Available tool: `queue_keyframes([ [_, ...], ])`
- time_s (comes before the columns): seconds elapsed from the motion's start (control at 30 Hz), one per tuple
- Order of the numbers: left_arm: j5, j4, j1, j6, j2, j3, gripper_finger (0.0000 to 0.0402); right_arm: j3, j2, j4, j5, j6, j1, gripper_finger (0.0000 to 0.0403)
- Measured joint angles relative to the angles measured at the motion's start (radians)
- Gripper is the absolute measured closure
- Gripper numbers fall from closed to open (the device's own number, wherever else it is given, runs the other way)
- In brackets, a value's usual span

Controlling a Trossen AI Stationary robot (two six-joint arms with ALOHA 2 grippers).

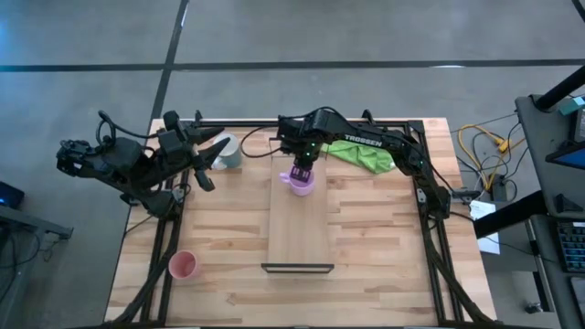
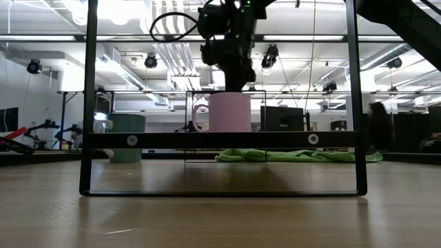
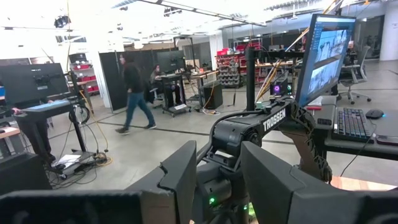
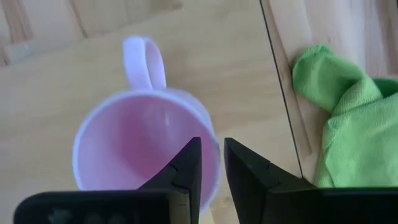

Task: Stack small to large cups/mugs on shelf
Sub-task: Put the pink cup on the shelf

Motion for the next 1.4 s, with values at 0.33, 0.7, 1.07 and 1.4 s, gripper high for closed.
queue_keyframes([
  [0.33,0.000,0.000,-0.001,0.000,0.000,0.000,0.0288,0.000,0.000,0.133,-0.001,0.010,0.000,0.0339],
  [0.7,0.000,0.000,0.000,0.000,0.000,-0.001,0.0288,0.000,-0.002,0.100,-0.002,0.307,0.002,0.0338],
  [1.07,0.000,-0.010,0.000,0.028,0.008,-0.001,0.0288,0.000,-0.011,0.216,-0.138,0.249,-0.001,0.0334],
  [1.4,-0.201,-0.010,0.000,0.122,-0.006,-0.001,0.0288,0.000,-0.217,0.290,-0.158,0.174,0.124,0.0334],
])
